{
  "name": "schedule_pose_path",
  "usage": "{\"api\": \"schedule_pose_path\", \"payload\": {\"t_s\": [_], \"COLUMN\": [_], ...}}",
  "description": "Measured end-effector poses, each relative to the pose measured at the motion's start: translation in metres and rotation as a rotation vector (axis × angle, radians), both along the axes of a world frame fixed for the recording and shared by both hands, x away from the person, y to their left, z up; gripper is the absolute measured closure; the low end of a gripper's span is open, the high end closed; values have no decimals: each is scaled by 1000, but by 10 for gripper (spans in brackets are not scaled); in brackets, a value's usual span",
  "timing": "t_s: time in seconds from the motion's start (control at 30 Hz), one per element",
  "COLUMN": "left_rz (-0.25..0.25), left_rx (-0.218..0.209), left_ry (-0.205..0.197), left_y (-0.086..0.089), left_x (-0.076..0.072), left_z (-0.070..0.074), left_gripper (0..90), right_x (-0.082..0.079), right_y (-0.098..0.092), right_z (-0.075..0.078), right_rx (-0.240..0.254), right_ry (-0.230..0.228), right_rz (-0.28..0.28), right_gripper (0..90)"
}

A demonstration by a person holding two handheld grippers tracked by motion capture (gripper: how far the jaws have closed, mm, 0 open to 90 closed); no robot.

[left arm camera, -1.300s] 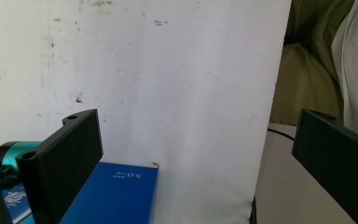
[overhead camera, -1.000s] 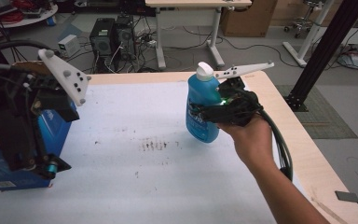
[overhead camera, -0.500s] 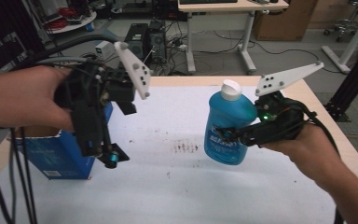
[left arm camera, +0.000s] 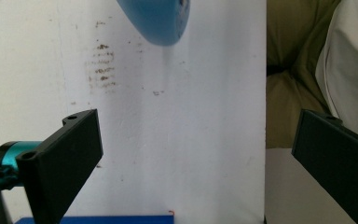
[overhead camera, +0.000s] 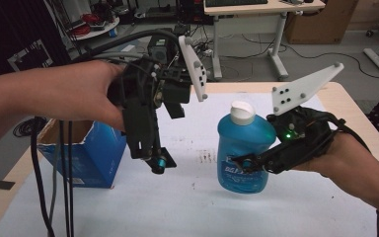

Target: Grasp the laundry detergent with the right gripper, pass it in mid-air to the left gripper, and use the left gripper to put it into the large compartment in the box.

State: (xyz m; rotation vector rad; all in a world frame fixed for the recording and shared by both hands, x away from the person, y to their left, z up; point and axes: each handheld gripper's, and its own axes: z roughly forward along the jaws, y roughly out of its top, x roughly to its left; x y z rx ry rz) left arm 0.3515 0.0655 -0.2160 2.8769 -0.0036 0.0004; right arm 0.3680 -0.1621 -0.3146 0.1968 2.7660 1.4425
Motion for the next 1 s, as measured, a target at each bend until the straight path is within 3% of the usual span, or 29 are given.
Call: {"api": "schedule_pose_path", "payload": {"t_s": [0.37,1.0], "left_rz": [-25,-48], "left_rx": [-11,21], "left_ry": [6,22], "left_y": [-26,-42], "left_x": [8,14], "left_z": [0,-6], "left_gripper": [17,19], "right_x": [-3,-3], "right_y": [24,47], "right_z": [-1,-3], "right_rx": [-27,-43], "right_ry": [7,29], "right_rz": [86,122], "right_gripper": [447,447]}}
